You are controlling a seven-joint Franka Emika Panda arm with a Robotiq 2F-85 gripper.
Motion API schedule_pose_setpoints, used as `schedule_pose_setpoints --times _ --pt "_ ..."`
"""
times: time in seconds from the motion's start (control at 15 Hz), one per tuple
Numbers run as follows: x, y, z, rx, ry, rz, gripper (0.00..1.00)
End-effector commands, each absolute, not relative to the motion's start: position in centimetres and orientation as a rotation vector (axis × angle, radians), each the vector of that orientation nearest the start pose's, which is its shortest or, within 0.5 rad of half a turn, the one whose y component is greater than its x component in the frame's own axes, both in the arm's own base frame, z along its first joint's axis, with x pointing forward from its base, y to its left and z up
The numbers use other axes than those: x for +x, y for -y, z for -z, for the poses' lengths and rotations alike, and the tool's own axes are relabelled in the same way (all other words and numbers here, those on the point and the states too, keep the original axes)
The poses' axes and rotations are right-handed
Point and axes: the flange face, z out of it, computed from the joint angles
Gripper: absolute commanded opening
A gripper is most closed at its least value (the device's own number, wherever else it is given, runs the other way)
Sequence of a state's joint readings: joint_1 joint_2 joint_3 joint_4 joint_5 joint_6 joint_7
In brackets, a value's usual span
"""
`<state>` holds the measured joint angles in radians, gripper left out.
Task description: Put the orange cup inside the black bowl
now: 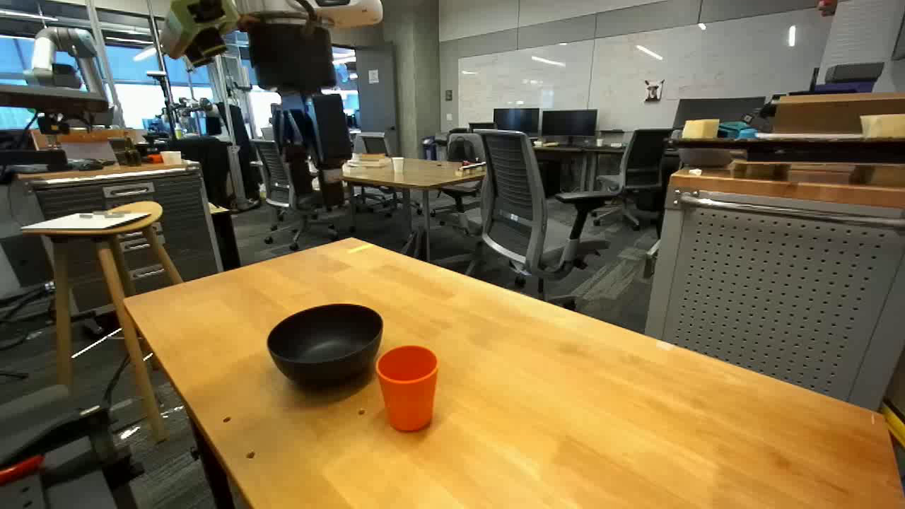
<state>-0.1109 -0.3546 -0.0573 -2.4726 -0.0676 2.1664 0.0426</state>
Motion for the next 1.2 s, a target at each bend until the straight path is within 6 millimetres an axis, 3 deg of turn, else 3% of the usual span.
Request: schedule_pose_setpoints --times 0.0,0.67,0.8,1.13 --pt "42.6 7.5 -42.8 -3.169 -0.272 0.079 1.0" --pt "43.1 7.7 -43.1 -3.189 -0.296 0.122 1.0" --pt "44.8 8.5 -41.2 -3.179 -0.324 0.08 1.0" --pt "48.9 10.9 -33.1 -3.166 -0.398 -0.038 1.0"
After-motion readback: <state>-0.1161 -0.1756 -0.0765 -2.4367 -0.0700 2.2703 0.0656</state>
